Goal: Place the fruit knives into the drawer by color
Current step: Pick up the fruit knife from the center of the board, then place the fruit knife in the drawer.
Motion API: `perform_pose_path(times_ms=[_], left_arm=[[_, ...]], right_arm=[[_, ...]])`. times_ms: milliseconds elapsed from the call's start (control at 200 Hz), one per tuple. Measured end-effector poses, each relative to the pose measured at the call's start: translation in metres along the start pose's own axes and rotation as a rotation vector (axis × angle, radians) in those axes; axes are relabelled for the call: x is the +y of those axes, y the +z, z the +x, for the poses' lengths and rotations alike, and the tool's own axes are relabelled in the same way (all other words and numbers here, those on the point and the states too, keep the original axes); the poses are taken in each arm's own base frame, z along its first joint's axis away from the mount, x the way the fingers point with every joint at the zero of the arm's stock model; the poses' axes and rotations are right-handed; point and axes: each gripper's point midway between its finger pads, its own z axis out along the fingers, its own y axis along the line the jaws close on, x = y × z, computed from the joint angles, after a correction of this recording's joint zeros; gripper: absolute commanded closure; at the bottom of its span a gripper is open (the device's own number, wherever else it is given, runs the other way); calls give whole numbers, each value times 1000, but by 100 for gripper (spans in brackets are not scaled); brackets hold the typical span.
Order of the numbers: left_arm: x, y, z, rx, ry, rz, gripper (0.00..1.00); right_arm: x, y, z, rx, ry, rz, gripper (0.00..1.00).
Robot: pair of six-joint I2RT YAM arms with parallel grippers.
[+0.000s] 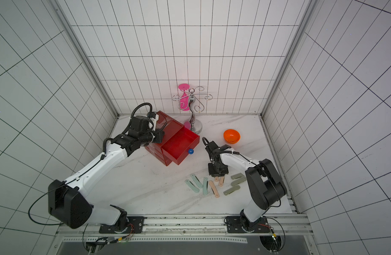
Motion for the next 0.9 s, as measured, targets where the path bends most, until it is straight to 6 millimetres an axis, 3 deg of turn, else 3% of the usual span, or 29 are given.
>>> perform_pose_path(times_ms=[295,595,900], left_arm=[[0,0,0,0,0,0,100],[0,0,0,0,0,1,100],[0,0,0,1,0,1,100]], right_arm=[[-7,-30,9,-22,5,-3,76],[13,-115,-22,-213,-6,-109,77],[52,-176,-45,-308,-69,-208,78]])
